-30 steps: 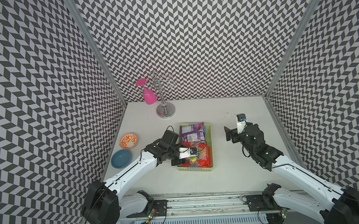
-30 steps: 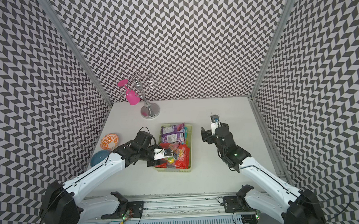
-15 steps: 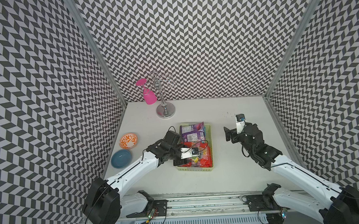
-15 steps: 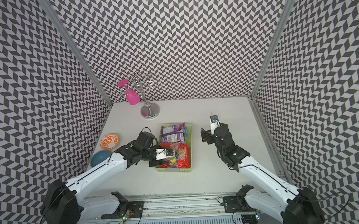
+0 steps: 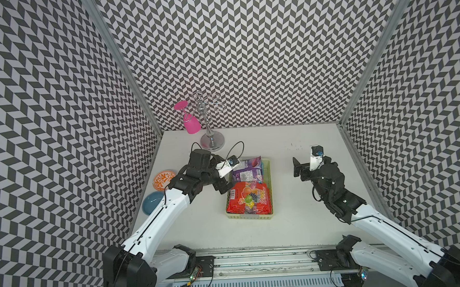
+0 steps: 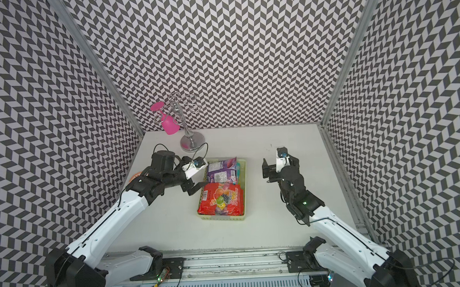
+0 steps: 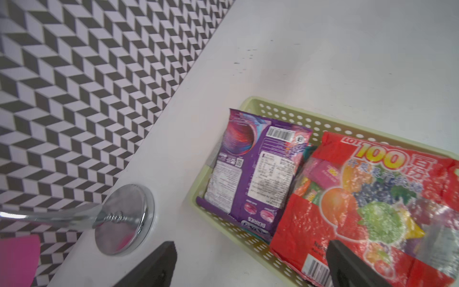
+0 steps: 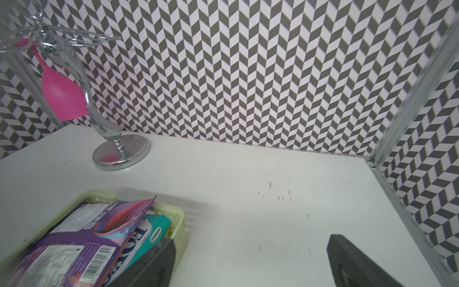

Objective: Put the candies in the basket
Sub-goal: Place the candy in the basket, then reset both arms

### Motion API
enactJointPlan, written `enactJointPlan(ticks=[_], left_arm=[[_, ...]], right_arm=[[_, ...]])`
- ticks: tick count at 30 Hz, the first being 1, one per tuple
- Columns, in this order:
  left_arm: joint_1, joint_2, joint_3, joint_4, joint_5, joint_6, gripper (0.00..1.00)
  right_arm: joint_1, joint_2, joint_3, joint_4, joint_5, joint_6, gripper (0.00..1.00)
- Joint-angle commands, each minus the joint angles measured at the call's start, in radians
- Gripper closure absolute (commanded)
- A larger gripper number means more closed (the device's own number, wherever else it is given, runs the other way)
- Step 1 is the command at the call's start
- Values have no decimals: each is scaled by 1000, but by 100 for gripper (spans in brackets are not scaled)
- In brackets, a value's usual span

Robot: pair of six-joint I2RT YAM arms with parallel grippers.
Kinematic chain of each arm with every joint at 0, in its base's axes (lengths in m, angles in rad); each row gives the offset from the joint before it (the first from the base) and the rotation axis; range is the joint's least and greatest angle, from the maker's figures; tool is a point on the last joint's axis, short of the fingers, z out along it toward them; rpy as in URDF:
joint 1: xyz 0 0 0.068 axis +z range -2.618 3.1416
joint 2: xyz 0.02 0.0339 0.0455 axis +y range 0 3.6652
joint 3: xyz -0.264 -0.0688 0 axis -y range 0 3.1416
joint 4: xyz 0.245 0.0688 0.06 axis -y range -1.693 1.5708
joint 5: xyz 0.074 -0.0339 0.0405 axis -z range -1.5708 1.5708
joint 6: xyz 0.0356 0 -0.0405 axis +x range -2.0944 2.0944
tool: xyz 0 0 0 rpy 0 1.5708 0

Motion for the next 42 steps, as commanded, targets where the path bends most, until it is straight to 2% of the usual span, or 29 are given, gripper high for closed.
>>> enactJointPlan(ticks=[1,6,13,16,18,22,26,30,33,42], left_arm=[[76,11,13,137,-70,-146,1],[180,24,-61,346,-154,-338,1],[331,80,-165,548,-39,-477,1],[379,102,-252,703,-80,-579,1],[401,104,-317,798,-51,-591,1],[404,107,-472,1056,-123,-615,1],[414,118,-576,1232,-100,-612,1],[414,152,-698,1502,-111,-622,1],[416,181,-733,1573,-101,-622,1],[415,353,-817,1858,-163,-645,1]], right_arm=[[-18,-26,-37,138,74,-67,1],[-59,-46,-94,226,71,-73,1],[-126,-14,-141,295,71,-14,1],[-174,14,-156,313,71,28,1],[-195,33,-179,354,71,35,1],[-221,60,-227,421,106,46,1],[-251,87,-269,497,109,36,1],[-259,123,-298,571,103,2,1],[-262,167,-303,626,102,-21,1],[-281,276,-351,865,116,-57,1]])
